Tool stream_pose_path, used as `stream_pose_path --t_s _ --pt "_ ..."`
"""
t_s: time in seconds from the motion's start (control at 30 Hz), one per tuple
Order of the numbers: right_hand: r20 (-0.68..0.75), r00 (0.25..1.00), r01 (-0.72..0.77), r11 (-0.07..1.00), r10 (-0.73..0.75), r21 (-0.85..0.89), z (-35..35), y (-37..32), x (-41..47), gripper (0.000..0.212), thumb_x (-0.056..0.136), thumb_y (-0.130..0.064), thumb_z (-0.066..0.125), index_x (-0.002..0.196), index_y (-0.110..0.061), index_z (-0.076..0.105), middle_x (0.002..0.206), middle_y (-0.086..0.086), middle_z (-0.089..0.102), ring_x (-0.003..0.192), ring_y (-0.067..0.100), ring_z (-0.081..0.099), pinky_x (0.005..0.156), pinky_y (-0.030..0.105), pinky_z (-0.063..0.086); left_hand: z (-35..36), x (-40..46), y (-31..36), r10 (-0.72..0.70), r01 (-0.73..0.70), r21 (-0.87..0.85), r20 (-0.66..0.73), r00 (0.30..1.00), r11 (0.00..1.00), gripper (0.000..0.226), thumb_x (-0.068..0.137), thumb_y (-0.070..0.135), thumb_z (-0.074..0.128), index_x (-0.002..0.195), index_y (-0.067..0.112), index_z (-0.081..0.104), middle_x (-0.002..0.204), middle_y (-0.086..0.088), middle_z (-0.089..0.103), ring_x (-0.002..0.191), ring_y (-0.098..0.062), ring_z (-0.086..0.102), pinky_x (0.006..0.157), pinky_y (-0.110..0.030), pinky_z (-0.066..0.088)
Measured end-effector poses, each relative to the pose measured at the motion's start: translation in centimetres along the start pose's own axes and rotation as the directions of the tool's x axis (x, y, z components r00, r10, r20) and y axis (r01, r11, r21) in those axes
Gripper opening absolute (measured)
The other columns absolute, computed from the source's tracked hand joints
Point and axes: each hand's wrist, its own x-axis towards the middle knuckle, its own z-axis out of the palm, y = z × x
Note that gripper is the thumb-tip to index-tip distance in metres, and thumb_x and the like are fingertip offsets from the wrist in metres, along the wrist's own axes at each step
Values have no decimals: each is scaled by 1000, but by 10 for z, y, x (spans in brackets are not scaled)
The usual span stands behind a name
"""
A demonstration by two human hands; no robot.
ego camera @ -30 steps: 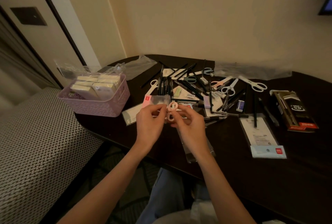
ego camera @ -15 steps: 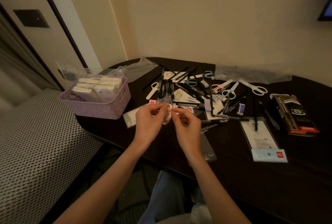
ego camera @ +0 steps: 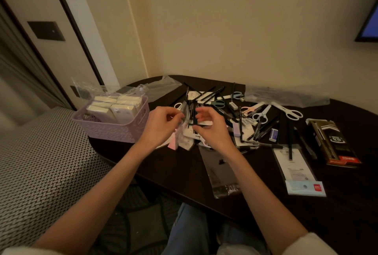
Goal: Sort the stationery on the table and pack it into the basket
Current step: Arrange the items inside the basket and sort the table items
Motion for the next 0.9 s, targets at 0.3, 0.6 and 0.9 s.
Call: stream_pose_path --t_s 0.3,0.6,0.9 --pt "303 953 -18 997 -6 78 -7 -13 23 34 81 -11 74 112 -9 63 107 1 70 101 8 65 91 27 51 -50 30 21 202 -204 181 29 979 962 16 92 18 62 103 13 73 88 5 67 74 4 55 70 -17 42" --pt "317 935 -250 932 161 264 -2 -2 -15 21 89 -11 66 107 1 65 87 8 74 77 16 71 71 32 60 -19 5 1 84 -87 -41 -77 993 995 17 88 17 68 103 14 73 90 4 73 80 -6 69 78 -35 59" --pt "226 931 -344 894 286 285 10 11 -35 19 85 -10 70 101 -1 67 80 8 72 65 15 65 58 20 54 -5 -18 -19 -118 126 -338 46 992 933 14 87 15 68 100 11 72 89 -5 74 79 -13 72 70 -32 60"
